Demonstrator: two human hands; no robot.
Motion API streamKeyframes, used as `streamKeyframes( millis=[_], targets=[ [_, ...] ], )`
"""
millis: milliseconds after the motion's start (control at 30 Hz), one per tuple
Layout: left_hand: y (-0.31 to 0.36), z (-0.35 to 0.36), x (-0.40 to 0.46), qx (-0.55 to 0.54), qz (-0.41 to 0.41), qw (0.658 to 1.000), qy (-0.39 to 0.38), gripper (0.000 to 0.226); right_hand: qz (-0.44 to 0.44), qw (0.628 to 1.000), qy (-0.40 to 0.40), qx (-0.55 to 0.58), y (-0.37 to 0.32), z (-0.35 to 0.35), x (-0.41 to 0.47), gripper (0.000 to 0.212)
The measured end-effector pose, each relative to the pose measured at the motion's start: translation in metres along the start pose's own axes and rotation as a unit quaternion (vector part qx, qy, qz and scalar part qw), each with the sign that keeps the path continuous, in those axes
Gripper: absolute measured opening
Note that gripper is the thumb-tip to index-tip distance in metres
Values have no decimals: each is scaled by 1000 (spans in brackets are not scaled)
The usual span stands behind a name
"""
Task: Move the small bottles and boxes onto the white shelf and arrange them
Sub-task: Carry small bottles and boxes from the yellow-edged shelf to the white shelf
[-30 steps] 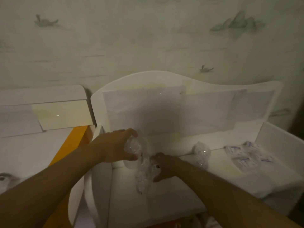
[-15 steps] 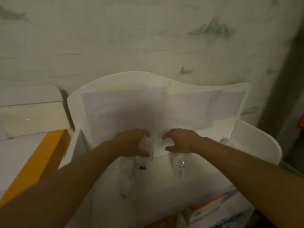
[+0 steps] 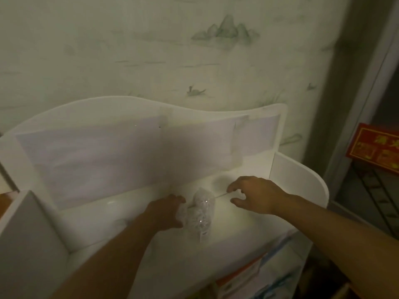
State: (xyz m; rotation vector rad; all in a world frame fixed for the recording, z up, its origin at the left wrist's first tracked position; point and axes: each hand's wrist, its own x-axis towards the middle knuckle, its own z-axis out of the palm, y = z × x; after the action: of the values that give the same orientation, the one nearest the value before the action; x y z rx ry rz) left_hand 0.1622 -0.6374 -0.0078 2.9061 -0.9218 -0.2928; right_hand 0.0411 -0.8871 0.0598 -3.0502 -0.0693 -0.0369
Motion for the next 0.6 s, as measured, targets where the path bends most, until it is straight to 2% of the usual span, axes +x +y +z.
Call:
streamKeyframes(
  millis=[133, 267, 400, 600],
  targets=[
    [10, 10, 13, 61, 12, 998, 20, 77, 19, 999, -22, 13, 28, 5, -12, 41],
    [12, 4, 18, 122, 6, 992, 7, 82, 26, 999, -29, 22, 46, -2, -16, 44],
    [14, -12, 11, 119, -8, 993, 9, 68, 19, 999, -34, 25, 56, -11, -12, 46],
    [8, -67, -27, 151, -21, 987, 57, 53, -11, 998, -15, 54, 43, -28, 5, 48]
  ],
)
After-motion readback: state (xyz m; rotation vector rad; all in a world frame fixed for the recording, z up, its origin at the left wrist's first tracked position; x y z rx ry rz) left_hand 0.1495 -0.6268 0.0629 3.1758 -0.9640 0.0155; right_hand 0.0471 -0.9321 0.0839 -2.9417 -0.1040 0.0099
